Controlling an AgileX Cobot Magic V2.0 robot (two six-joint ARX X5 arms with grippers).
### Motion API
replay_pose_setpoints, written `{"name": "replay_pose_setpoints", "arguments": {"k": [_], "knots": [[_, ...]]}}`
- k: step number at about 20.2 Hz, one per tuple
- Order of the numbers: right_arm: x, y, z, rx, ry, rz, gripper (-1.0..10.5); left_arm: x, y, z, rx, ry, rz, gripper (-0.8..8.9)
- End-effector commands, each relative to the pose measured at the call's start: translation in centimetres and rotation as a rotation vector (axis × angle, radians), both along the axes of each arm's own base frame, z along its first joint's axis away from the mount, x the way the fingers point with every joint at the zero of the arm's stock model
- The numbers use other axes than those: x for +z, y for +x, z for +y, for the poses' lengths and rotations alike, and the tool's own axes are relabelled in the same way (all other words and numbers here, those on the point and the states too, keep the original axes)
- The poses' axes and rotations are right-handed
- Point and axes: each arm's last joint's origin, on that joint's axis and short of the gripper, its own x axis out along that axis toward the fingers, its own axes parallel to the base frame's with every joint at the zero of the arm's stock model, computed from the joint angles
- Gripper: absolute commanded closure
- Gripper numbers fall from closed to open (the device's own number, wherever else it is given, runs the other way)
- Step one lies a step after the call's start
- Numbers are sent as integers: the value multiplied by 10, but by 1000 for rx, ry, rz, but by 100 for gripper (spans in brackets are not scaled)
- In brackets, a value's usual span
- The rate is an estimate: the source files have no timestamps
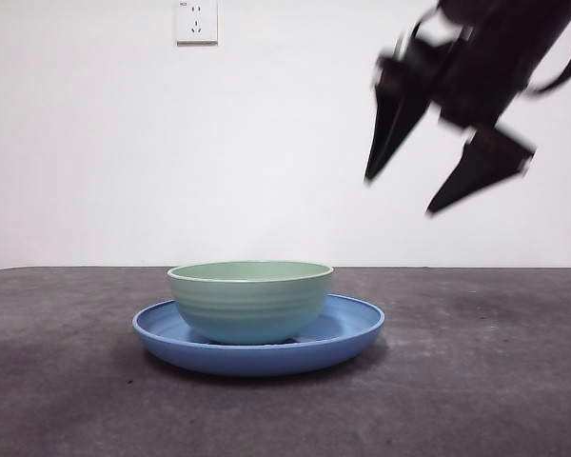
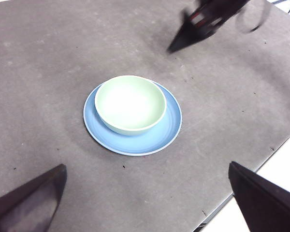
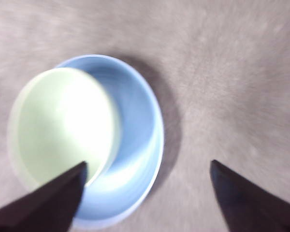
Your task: Place the green bowl on the blue plate
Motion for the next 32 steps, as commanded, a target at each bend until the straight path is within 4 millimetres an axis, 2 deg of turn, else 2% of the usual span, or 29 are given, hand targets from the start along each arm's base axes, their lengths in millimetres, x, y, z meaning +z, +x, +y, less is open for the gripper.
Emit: {"name": "replay_pose_setpoints", "arguments": {"k": [1,5,9,12,15,18,24,32], "knots": [[39,-23,-6,57,4,-133,447,3,0,0,-8,-12,-14,221],[81,-74,-25,52,-11,-229,441,3,0,0,-8,-12,-14,221],[102,-127,-45,72,-21,-297,441,3,0,0,-8,-12,-14,221],[104,-160,-57,69,-12,-323,421,3,0,0,-8,-12,-14,221],[102,-186,-66,61,4,-353,302,3,0,0,-8,-12,-14,221],[99,-209,-74,67,3,-345,290,3,0,0,-8,-12,-14,221],[98,-234,-83,87,13,-337,291,3,0,0,-8,-12,-14,221],[99,-247,-86,108,52,-360,295,3,0,0,-8,-12,-14,222]]}}
